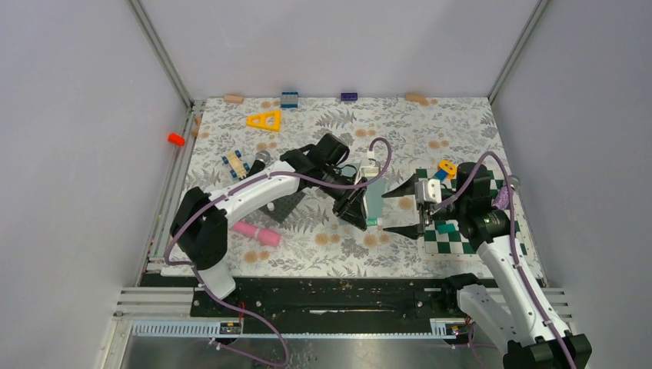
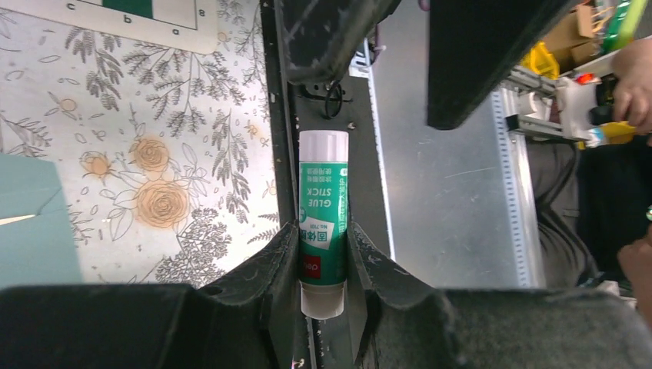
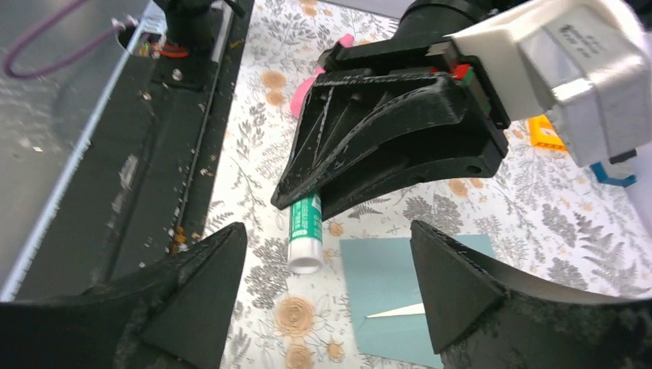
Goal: Place the letter into the envelope and seal it
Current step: Unscrew the solid glue.
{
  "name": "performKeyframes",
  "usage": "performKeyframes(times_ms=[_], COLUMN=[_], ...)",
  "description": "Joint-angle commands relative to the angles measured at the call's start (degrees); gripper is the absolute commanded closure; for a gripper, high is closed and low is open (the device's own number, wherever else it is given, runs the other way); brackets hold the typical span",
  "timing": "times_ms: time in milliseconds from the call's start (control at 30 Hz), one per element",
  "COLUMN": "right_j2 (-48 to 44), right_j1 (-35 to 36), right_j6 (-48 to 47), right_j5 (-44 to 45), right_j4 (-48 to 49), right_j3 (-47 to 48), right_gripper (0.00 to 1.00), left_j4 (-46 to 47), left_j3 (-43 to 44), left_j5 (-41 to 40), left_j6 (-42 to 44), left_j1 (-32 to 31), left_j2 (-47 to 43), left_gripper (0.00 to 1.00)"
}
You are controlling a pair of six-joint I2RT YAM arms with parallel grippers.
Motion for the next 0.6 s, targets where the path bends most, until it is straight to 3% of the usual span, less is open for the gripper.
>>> performKeyframes(times_ms=[0,167,367,567], right_j2=[-0.3,-0.5,-0.7,-0.6], right_j1=[-0.3,-0.3,-0.3,0.1], right_j6=[-17.7,-19.8,-21.4,-21.5], right_j5=[-0.2,1.9,0.3,-2.1], right_j4=[-5.0,-5.1,-5.9,-6.6], right_j3=[-1.6,-4.2,-4.9,-4.7], right_gripper=[0.19,0.27,0.43,0.5], left_j4=[1.2,1.2,2.5,3.0], left_j3=[3.2,3.3,3.1,2.8], left_j5=[9.6,10.9,12.4,12.1], left_j6=[-2.0,-2.0,-3.8,-4.5], left_j1=[0.8,1.1,1.8,2.0], left_j2=[1.2,0.9,1.4,1.6], left_gripper=[0.89,0.89,0.89,0.89])
